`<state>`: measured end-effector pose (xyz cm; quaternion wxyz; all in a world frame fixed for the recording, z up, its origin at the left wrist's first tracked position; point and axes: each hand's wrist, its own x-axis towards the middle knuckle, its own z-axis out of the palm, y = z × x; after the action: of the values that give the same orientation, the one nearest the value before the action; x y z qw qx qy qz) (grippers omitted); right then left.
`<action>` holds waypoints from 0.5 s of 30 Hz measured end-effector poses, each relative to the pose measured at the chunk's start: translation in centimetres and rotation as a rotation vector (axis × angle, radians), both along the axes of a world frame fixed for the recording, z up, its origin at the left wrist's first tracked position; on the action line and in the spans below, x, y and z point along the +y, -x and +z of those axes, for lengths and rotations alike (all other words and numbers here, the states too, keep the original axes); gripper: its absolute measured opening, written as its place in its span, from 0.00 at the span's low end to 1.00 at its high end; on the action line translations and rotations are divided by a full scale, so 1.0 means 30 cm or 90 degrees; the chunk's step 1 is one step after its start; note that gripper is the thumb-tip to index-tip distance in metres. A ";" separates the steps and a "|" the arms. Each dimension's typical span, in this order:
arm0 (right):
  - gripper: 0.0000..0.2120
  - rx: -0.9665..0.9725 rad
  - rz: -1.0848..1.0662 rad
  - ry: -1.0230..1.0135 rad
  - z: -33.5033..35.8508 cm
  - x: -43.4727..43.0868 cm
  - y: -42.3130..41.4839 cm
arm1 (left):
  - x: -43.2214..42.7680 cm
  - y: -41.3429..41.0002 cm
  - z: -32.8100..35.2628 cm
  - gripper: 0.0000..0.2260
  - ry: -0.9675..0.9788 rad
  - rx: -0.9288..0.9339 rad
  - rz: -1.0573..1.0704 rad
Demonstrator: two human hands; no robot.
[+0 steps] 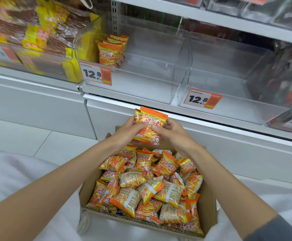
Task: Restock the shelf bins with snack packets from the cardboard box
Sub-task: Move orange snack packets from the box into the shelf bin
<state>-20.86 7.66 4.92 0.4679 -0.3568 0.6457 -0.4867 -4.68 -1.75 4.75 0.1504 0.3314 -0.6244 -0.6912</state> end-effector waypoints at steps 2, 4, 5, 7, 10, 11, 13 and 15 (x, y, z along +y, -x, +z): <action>0.20 0.013 -0.015 0.014 0.017 -0.016 -0.006 | 0.001 -0.001 0.023 0.31 0.073 -0.026 -0.012; 0.19 0.005 -0.020 0.020 0.042 -0.034 -0.012 | -0.009 -0.003 0.046 0.32 0.119 -0.015 -0.020; 0.20 -0.002 -0.012 0.024 0.058 -0.044 -0.017 | -0.016 -0.004 0.061 0.28 0.142 0.004 -0.022; 0.24 -0.017 0.007 0.036 0.097 -0.071 -0.028 | -0.047 -0.007 0.086 0.19 0.189 0.034 -0.007; 0.28 -0.060 0.029 0.061 0.199 -0.135 -0.051 | -0.123 -0.014 0.142 0.18 0.228 0.037 0.028; 0.28 -0.075 0.037 0.071 0.237 -0.164 -0.060 | -0.151 -0.018 0.168 0.19 0.247 0.040 0.038; 0.28 -0.085 0.047 0.084 0.311 -0.234 -0.072 | -0.209 -0.027 0.228 0.18 0.294 0.043 0.049; 0.26 -0.057 0.045 0.089 0.368 -0.322 -0.079 | -0.284 -0.036 0.285 0.20 0.338 0.039 0.059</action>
<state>-18.49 -2.01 15.97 0.4870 -0.3892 0.5756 -0.5292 -3.60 -10.26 13.31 0.2821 0.2876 -0.7631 -0.5054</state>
